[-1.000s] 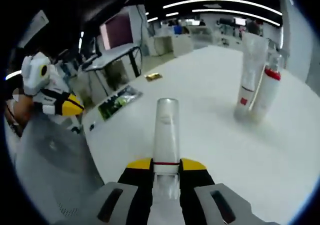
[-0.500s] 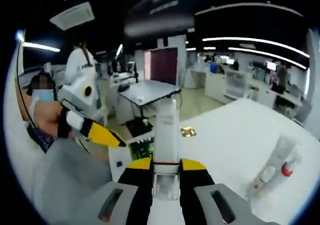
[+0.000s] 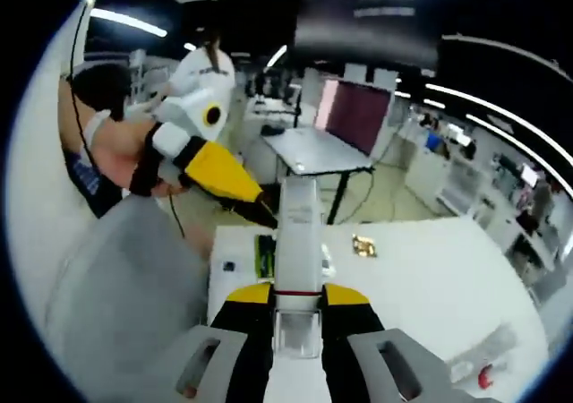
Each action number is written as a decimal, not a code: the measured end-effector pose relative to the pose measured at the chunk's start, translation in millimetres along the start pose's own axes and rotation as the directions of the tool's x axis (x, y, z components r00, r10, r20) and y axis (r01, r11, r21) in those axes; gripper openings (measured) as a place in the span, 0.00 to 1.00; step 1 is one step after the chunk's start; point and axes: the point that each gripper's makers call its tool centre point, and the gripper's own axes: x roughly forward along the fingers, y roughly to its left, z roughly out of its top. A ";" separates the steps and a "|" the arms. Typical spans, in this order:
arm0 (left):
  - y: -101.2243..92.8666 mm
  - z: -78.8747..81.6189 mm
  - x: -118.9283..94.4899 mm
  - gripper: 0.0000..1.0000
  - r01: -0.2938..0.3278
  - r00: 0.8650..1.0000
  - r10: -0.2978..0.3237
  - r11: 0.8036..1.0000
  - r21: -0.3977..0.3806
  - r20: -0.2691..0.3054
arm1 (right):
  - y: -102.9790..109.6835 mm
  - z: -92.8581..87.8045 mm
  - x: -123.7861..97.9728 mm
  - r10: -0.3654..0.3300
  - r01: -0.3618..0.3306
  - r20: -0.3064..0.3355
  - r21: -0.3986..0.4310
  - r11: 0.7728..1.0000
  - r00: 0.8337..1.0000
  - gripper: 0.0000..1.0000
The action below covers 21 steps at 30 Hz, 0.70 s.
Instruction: Arrange the skincare products in the storage area until every visible bottle or jar stands upright without overlapping.
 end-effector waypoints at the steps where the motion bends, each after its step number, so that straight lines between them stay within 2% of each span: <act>1: 1.8 -3.3 0.1 0.37 -0.010 1.000 0.010 1.000 0.007 -0.021 | 2.4 0.9 -0.5 0.011 -0.012 -0.013 -0.044 0.999 1.000 0.14; 4: 1.8 -9.9 2.4 0.36 -0.007 0.999 0.007 1.000 0.004 -0.051 | 11.2 4.7 -0.6 0.050 -0.052 -0.025 -0.119 0.991 0.998 0.14; 7: -0.2 -10.8 3.3 0.33 0.011 0.999 -0.012 1.000 -0.028 -0.046 | 17.7 3.2 0.0 0.067 -0.074 -0.042 -0.176 0.982 0.997 0.14; 10: -1.8 -16.1 3.6 0.26 0.019 0.998 -0.022 0.999 -0.046 -0.066 | 23.1 3.4 0.6 0.079 -0.085 -0.044 -0.187 0.979 0.996 0.14; 13: -5.4 -21.5 2.7 0.22 0.034 0.995 -0.039 0.998 -0.054 -0.093 | 29.1 3.4 1.4 0.100 -0.110 -0.053 -0.245 0.963 0.994 0.14; 16: -5.7 -25.1 -0.1 0.21 0.047 0.992 -0.053 0.997 -0.058 -0.113 | 29.8 3.1 0.9 0.101 -0.112 -0.057 -0.261 0.959 0.993 0.15; 19: -13.3 -21.9 -4.1 0.17 0.089 0.989 -0.104 0.986 -0.139 -0.104 | 30.9 5.5 0.3 0.111 -0.116 -0.035 -0.263 0.958 0.993 0.15; 21: -12.4 -21.0 -4.4 0.17 0.083 0.990 -0.095 0.990 -0.111 -0.102 | 30.8 6.0 0.5 0.108 -0.115 -0.039 -0.268 0.957 0.993 0.15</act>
